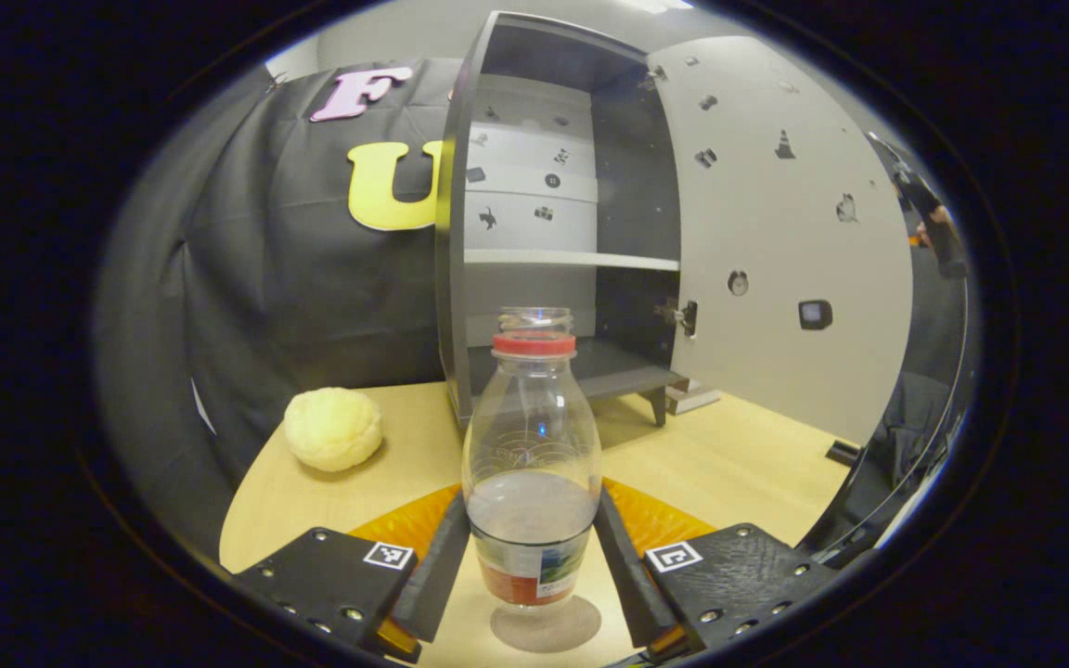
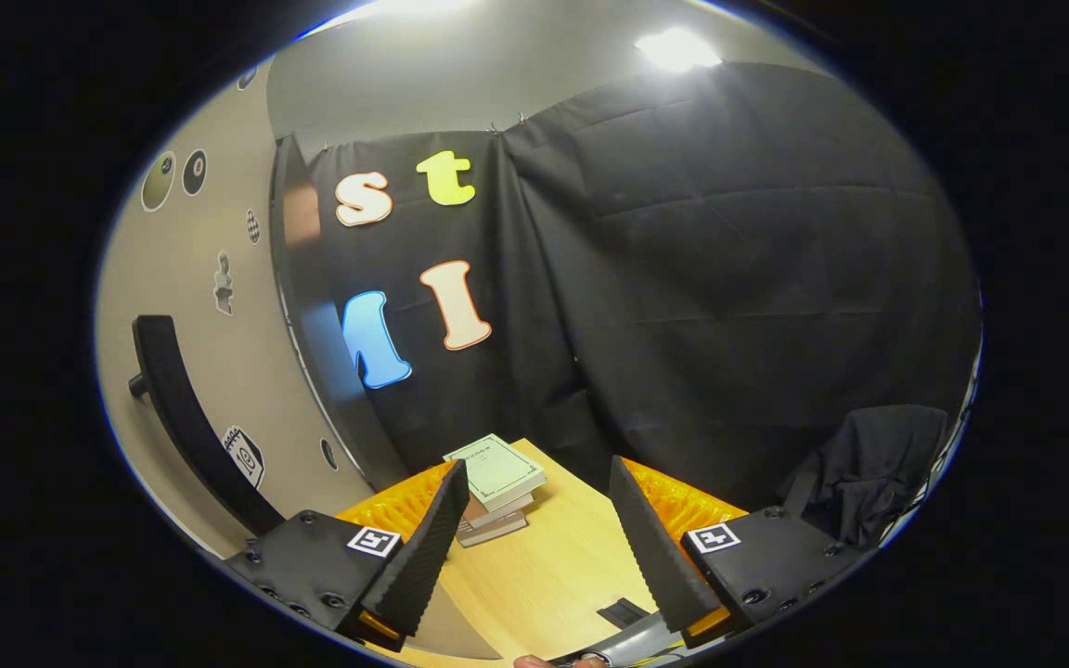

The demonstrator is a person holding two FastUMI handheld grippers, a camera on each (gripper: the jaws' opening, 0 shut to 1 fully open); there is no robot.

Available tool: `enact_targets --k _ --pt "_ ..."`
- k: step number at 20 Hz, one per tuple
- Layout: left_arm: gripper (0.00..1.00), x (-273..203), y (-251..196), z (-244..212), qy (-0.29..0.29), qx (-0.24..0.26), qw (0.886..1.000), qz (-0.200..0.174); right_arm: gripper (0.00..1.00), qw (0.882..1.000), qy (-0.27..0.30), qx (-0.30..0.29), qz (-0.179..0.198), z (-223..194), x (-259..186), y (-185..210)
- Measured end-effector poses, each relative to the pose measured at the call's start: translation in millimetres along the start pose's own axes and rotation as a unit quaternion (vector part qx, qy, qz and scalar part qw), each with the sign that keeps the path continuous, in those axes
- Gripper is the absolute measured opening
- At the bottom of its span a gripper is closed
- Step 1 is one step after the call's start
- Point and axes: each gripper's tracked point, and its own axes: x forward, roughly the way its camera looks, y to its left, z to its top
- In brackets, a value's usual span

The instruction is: Open the cabinet door with the right hand, grasp the bottle in the cabinet with the left hand and place it on the coaster, then close the cabinet door with the right hand.

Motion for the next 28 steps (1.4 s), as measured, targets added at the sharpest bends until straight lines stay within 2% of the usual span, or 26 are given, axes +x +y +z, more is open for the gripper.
enact_targets --k 2,3,4,5,7,8,9,10,11,12,13,15,16,18,19,24,28 --pt "0.75 2 -3 -18 0.006 -0.007 1.000 0.000 0.89 1.000 0.012 0.005 -0.002 -7 0 3" --pt "0.72 0 -4 -27 0.007 -0.008 1.000 0.001 0.96 1.000 0.018 0.003 0.000 -9 -1 5" --pt "0.76 -2 -4 -32 0.006 -0.009 1.000 0.003 0.96 1.000 0.021 -0.001 -0.001 -10 0 6" --pt "0.72 -3 -5 -37 0.006 -0.012 1.000 0.004 0.89 1.000 0.024 -0.005 -0.003 -11 -1 6" --pt "0.75 -3 -8 -46 0.006 -0.016 1.000 0.001 0.89 1.000 0.025 -0.009 -0.006 -11 -1 8" --pt "0.76 -4 -9 -50 0.006 -0.015 1.000 0.003 0.96 1.000 0.024 -0.010 -0.006 -11 0 10" --pt "0.72 -4 -6 -50 0.004 -0.012 1.000 0.010 0.96 1.000 0.023 -0.011 -0.008 -11 2 10" --pt "0.76 -5 -5 -51 0.001 -0.011 1.000 0.015 0.96 1.000 0.023 -0.010 -0.008 -13 2 11" --pt "0.72 -6 -5 -52 0.000 -0.013 1.000 0.017 0.96 1.000 0.023 -0.008 -0.008 -14 2 11" --pt "0.76 -7 -4 -53 -0.001 -0.015 1.000 0.019 0.96 1.000 0.024 -0.005 -0.008 -14 3 12" --pt "0.73 -8 -5 -53 -0.002 -0.017 1.000 0.019 0.96 1.000 0.023 -0.003 -0.010 -14 3 11" --pt "0.74 -13 -4 -58 0.005 -0.014 1.000 0.027 0.96 1.000 0.023 -0.002 -0.015 -16 3 8" --pt "0.75 -16 -2 -61 0.008 -0.011 0.999 0.035 0.96 1.000 0.022 -0.003 -0.017 -17 2 8" --pt "0.87 -16 -4 -68 0.019 -0.015 0.999 0.033 0.96 1.000 0.023 -0.004 -0.019 -20 2 7" --pt "0.89 -18 -4 -70 0.022 -0.016 0.999 0.035 0.96 1.000 0.025 -0.005 -0.019 -21 2 7" --pt "0.91 -23 -6 -64 0.019 -0.016 0.999 0.033 0.96 0.999 0.034 -0.015 -0.013 -32 2 14" --pt "0.89 -18 -10 -57 0.029 -0.004 0.999 0.025 0.96 0.999 0.042 -0.019 -0.009 -41 3 16"
